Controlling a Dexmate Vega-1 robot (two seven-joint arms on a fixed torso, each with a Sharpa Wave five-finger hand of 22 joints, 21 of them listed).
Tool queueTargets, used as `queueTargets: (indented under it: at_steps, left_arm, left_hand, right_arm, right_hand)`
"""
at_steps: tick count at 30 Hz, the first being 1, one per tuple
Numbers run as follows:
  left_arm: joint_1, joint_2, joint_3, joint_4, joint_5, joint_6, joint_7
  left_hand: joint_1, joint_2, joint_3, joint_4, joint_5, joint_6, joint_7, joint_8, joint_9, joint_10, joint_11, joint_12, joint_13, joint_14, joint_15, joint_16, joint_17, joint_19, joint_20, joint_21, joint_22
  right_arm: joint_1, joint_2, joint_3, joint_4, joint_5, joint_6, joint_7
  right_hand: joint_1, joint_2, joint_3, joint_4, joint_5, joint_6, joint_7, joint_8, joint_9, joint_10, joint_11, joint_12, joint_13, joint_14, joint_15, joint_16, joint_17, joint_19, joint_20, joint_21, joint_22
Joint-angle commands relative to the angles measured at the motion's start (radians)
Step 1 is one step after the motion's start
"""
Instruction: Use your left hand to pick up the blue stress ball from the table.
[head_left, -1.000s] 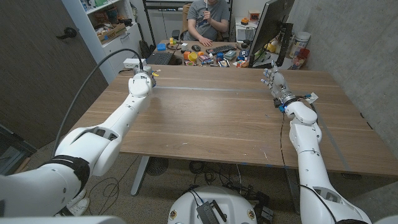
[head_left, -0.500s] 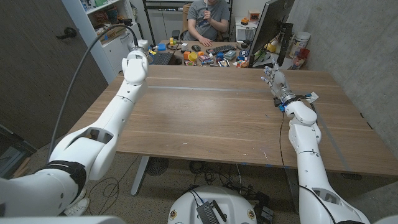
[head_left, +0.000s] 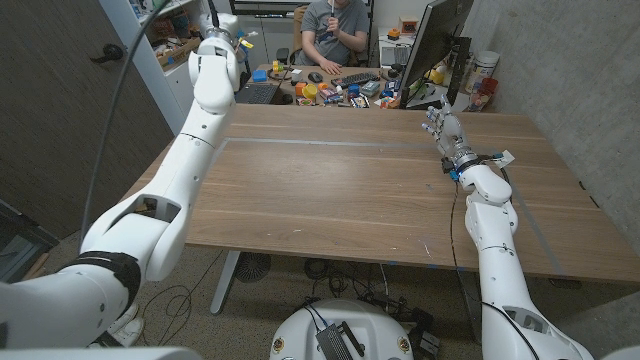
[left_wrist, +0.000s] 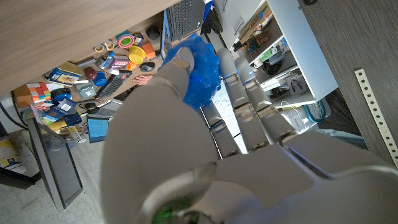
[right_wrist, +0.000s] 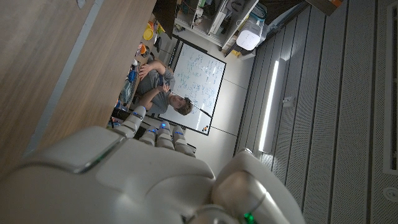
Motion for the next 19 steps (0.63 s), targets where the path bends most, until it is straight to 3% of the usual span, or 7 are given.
queueTargets:
  at_steps: [1,19]
  left_arm:
    - [-0.027,-0.047,-0.01,-0.065,0.098,-0.024,-0.054]
    - [-0.039,-0.065,-0.003,-0.036,0.138,-0.068,-0.065]
  left_hand:
    - [0.165,0.167,0.003,0.005,0.007,0.047,0.021,0.0,0.001,0.219,-0.033,-0.005,0.097,0.061,-0.175,0.01,0.007,0.0,-0.062,0.01,0.001]
    - [0.171,0.164,0.004,0.007,0.008,0.047,0.019,-0.01,-0.003,0.221,-0.032,-0.011,0.098,0.057,-0.175,0.015,0.018,-0.005,-0.055,0.015,-0.003]
  right_arm:
    - [-0.013,0.002,0.009,-0.005,0.013,0.01,0.0]
    - [-0.011,-0.001,0.028,0.0,0.023,0.018,0.001]
  right_hand:
    - [0.004,0.014,-0.006,0.004,0.004,0.003,0.013,0.009,0.005,-0.001,0.002,0.0,0.002,-0.009,0.001,0.0,0.002,0.006,-0.002,-0.003,0.003]
    - [0.004,0.015,-0.007,0.004,0.005,0.004,0.012,0.009,0.004,-0.001,0.001,-0.001,0.002,-0.009,0.001,0.0,0.002,0.008,-0.003,-0.008,0.003]
